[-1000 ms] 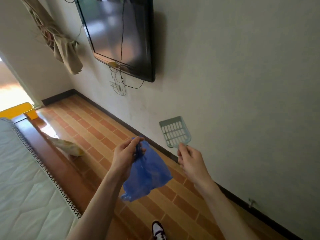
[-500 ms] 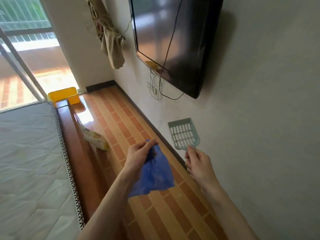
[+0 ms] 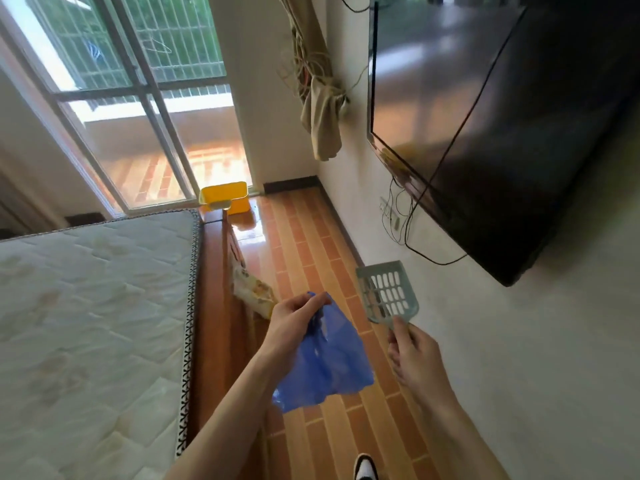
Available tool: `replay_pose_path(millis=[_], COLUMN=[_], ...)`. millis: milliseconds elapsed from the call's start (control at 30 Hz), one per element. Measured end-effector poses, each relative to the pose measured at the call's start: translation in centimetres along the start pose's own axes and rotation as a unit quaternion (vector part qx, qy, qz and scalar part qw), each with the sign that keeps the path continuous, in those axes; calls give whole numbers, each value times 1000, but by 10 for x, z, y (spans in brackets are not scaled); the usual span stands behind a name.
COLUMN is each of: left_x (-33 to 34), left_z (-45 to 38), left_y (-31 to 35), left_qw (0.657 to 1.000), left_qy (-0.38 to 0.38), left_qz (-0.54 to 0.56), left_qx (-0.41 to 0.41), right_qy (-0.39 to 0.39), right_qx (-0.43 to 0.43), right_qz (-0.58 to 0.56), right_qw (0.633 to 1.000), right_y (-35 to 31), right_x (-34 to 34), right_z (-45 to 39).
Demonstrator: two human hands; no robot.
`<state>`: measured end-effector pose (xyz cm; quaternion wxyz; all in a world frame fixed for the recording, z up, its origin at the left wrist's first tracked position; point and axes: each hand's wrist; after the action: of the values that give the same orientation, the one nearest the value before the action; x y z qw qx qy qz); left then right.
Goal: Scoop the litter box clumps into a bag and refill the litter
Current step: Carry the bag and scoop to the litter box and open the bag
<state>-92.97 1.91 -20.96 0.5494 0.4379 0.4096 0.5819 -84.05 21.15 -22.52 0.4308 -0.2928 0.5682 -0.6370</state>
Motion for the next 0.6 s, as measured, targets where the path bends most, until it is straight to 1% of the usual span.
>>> replay_pose_path(millis=[133,300,433,600], left_x=[7,8,2,-14], left_z=[-54,-116,-164,-236], left_y=[15,45,70,92], left_qw=[999,996,995,990], left_qy=[36,90,97,123], left_qz=[2,-13,-7,9], left_qx=[10,21,37,66], right_qy=[-26,-84,-120,-142], right_qx=[5,17,22,23], right_qz=[12,10,9,0], right_qw=[1000,996,992,990], right_y=[-13,-38,-59,-84], right_x=[20,56,86,136], right_z=[-70,-146,-201,-273])
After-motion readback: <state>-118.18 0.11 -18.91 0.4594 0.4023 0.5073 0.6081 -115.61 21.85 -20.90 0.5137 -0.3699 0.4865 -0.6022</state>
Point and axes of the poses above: each hand's wrist, its own z-axis away from the middle knuckle, its own x-axis out of the palm, y = z × x, and after that the axes turned 8 degrees about y, right-handed
